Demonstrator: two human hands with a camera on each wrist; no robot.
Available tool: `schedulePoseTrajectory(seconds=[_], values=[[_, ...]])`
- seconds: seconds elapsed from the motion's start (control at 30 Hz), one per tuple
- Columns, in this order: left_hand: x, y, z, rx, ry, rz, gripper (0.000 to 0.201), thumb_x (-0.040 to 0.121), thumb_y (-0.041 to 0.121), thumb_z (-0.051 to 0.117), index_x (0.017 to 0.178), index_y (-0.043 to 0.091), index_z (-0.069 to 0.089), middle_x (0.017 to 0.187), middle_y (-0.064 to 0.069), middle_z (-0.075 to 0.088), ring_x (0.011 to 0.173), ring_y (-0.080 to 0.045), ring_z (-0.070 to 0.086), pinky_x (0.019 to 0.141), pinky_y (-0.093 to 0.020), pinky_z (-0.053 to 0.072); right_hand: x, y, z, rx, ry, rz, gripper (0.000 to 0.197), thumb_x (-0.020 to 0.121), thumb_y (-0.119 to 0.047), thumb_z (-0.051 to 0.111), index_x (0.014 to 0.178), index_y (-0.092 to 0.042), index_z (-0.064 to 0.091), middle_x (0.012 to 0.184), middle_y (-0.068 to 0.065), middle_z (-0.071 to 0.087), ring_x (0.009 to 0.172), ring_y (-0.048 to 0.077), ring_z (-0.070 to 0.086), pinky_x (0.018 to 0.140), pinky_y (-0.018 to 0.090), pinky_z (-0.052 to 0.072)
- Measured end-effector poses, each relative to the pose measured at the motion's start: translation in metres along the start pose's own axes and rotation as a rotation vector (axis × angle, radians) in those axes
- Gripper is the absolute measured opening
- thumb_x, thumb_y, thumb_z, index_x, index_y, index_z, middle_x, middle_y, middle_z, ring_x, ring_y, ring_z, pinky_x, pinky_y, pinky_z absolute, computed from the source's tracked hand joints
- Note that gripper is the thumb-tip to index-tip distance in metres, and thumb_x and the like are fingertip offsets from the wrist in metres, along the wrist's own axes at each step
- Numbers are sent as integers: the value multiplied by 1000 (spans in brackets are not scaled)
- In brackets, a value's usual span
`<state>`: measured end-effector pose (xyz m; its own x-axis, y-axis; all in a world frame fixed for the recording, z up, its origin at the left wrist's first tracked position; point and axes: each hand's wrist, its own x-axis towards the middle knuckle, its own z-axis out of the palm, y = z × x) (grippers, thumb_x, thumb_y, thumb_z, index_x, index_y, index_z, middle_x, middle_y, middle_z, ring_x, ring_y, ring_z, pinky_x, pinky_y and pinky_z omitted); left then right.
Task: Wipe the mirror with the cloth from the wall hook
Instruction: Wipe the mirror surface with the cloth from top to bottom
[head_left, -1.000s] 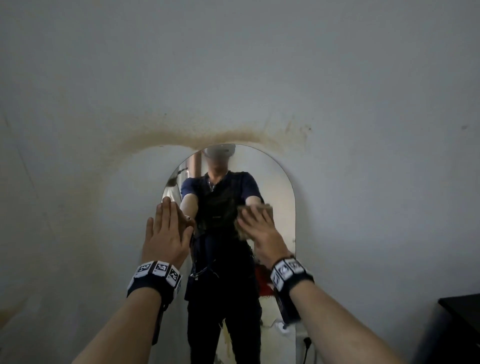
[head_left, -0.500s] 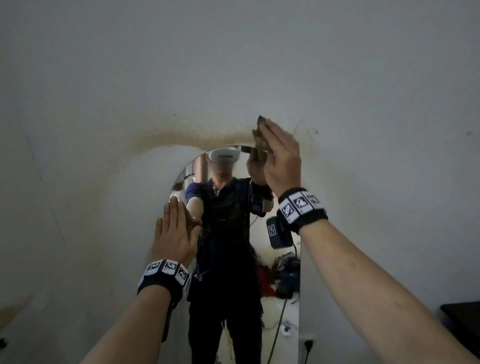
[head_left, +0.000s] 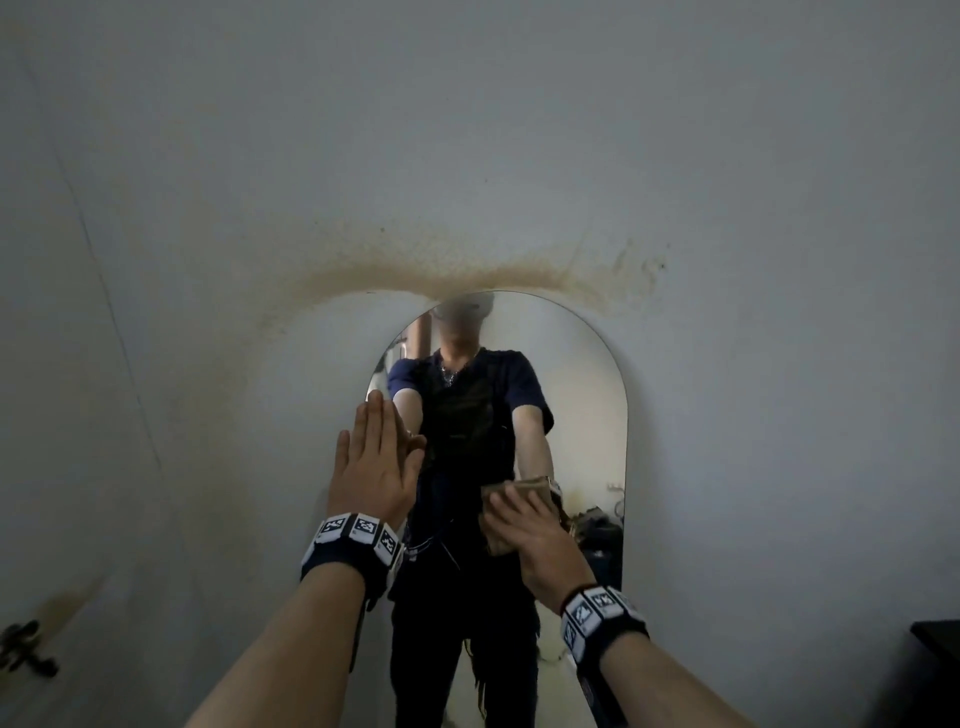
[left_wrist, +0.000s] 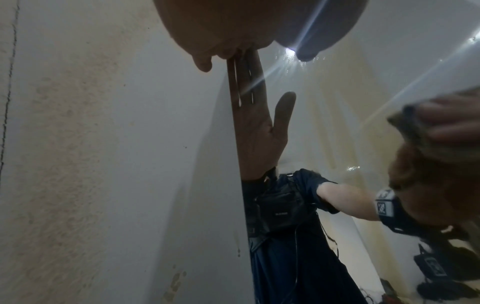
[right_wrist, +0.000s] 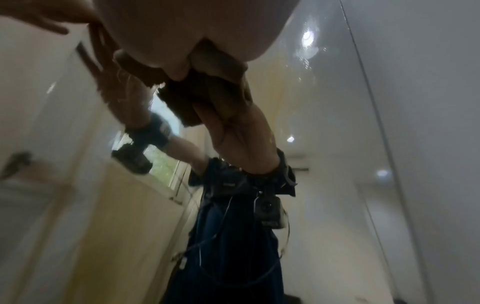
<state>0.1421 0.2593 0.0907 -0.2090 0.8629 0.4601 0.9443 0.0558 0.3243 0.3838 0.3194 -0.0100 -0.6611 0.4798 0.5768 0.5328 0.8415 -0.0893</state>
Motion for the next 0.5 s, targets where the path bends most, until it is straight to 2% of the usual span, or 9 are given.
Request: schedulePoseTrajectory(seconds=[0.07,0.13,0.17,0.23,0.33,0.4,0.5], values=[[-1,1,-1,9,3,2,71,101,47,21,154,15,-14,159,2,-25,151,-18,-13,123,-41,-2,-9,-5,0,47,8,-7,64,77,2,42,137,-20,52,149,-5,41,145,9,22,118,36,15],[-2,2,-1,15,5,3,71,101,47,21,154,14,-14,161,0,-22,151,-19,-11,124,-42,0,1,-14,-16,180,99,95,57,82,1,42,133,-21,56,140,1,54,136,19,42,113,35,28],[-2,2,-1,11,1,1,71,101,47,21,154,14,-14,161,-1,-22,151,-19,-11,124,-42,1,12,-18,-31,264,178,165,54,84,3,45,131,-22,57,135,3,59,130,23,50,110,33,35],[-3,2,-2,3,-5,3,71,101,46,21,154,15,-15,161,-1,-23,151,-19,-12,124,-43,1,49,-27,-73,335,387,233,50,87,7,49,129,-18,60,132,4,61,124,24,55,107,30,40],[-3,2,-2,-4,-13,1,70,102,47,21,154,15,-13,162,-1,-20,151,-19,-11,124,-43,1,120,-33,-140,206,661,133,46,88,3,48,131,-10,58,133,7,60,124,20,53,110,29,37],[-2,0,-2,20,-10,9,70,101,48,18,155,15,-11,162,-1,-20,151,-19,-11,124,-43,2,172,-29,-174,54,658,102,50,87,3,51,134,-12,56,138,6,56,130,22,48,113,35,29],[-2,-3,-2,45,-18,19,71,97,50,12,155,16,-11,160,1,-24,151,-18,-12,123,-41,-1,212,-24,-176,-153,403,105,58,84,4,53,138,-18,51,149,4,44,141,27,33,118,43,18]])
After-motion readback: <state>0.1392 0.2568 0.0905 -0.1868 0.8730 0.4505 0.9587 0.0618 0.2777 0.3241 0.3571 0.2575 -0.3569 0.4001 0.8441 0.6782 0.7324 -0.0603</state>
